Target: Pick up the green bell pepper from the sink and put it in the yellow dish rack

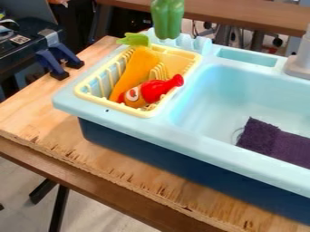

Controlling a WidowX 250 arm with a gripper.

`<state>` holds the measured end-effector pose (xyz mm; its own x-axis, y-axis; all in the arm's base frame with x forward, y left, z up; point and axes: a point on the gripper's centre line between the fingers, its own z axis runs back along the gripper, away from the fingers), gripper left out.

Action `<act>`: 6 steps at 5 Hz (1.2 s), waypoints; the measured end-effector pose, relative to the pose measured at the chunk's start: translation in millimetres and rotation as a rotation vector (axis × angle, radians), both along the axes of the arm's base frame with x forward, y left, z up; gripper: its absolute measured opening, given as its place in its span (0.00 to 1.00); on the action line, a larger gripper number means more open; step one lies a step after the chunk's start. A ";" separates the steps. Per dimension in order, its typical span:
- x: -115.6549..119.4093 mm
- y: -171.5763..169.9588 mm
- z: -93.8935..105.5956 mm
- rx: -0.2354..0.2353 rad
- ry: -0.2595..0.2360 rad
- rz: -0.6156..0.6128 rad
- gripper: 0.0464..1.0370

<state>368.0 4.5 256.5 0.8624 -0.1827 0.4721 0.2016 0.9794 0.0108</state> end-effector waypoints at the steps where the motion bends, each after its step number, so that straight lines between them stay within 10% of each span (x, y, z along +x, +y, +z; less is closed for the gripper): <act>1: -5.1 8.8 -7.9 0.003 0.041 0.040 0.04; 6: 2.5 -14.1 -56.9 -0.030 0.181 0.031 0.04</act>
<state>370.6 -9.6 199.6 0.9388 -0.1428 0.3136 0.1672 0.9845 -0.0522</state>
